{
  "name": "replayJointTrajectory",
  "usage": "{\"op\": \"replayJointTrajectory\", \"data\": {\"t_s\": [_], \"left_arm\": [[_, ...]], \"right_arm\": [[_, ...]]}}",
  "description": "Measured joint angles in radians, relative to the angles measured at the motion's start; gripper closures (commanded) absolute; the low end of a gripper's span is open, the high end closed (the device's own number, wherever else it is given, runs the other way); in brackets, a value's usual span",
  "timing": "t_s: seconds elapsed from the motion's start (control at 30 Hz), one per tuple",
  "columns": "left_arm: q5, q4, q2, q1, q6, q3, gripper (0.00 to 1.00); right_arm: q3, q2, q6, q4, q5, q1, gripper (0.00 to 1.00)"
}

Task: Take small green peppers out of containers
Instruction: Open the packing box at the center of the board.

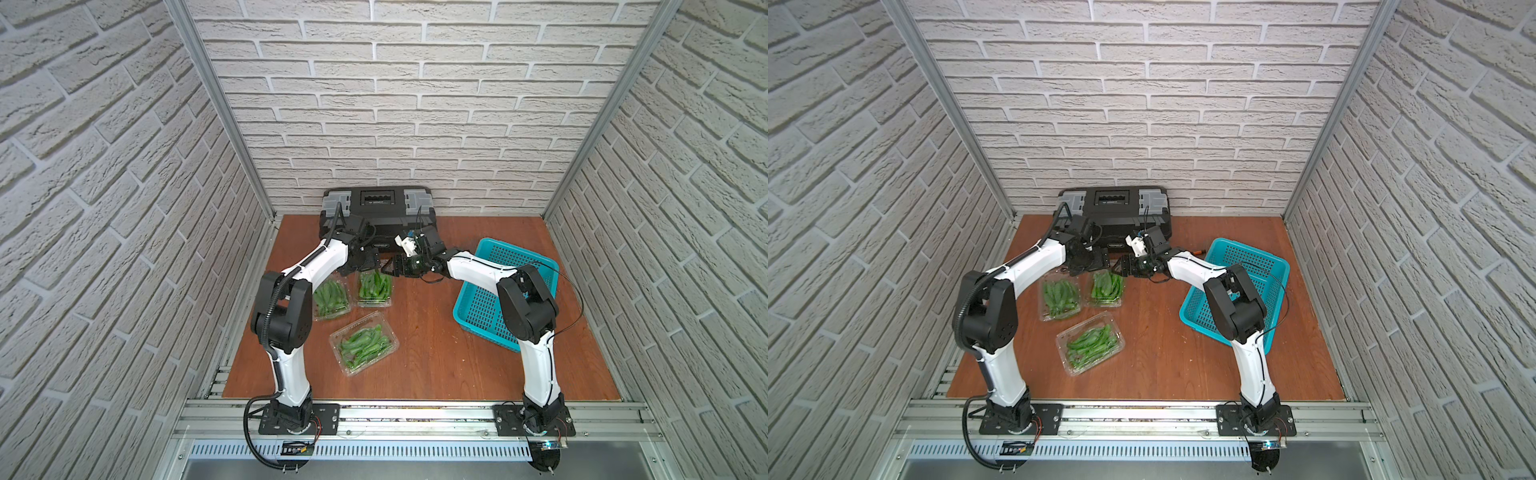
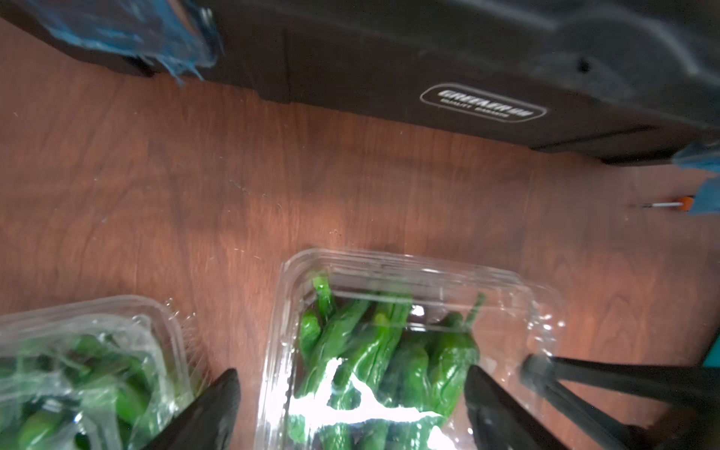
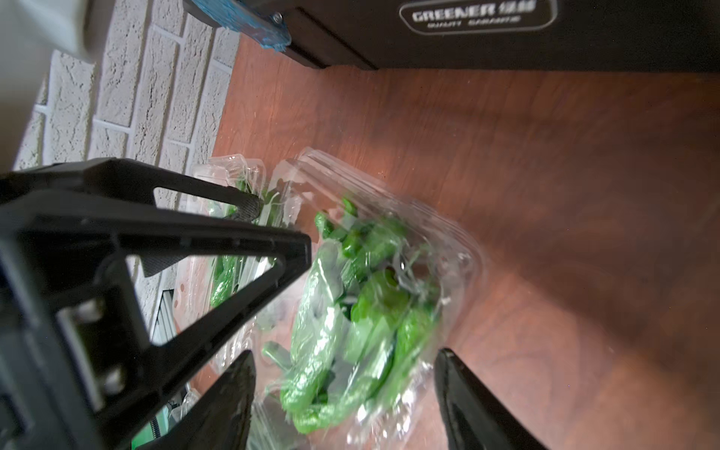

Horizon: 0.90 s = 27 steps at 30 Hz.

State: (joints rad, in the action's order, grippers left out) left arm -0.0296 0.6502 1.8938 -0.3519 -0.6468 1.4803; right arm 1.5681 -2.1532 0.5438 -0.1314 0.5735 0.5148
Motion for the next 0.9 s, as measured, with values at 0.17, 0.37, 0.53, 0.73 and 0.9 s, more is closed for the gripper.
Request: {"op": "replayJointTrajectory", "data": {"t_s": [0.17,0.37,0.53,0.73,0.9], "left_arm": [[-0.021,-0.024,0.002,0.001,0.000,0.000,0.10],[-0.058,-0.062,0.019,0.006,0.003,0.005,0.10],[-0.082,-0.084,0.051,0.005,0.018,0.040,0.10],[-0.112,-0.097,0.082,-0.021,0.045,0.090,0.02],[-0.089,-0.067,0.092,-0.071,0.114,0.143,0.02]], "right_arm": [[-0.005,-0.010,0.031,0.047,0.038,0.004,0.32],[-0.029,-0.010,0.052,0.101,0.065,0.003,0.33],[-0.056,-0.006,0.051,0.108,0.043,0.001,0.31],[-0.218,0.077,0.061,0.157,-0.018,-0.018,0.28],[-0.324,0.191,0.071,0.182,-0.054,-0.048,0.29]]}}
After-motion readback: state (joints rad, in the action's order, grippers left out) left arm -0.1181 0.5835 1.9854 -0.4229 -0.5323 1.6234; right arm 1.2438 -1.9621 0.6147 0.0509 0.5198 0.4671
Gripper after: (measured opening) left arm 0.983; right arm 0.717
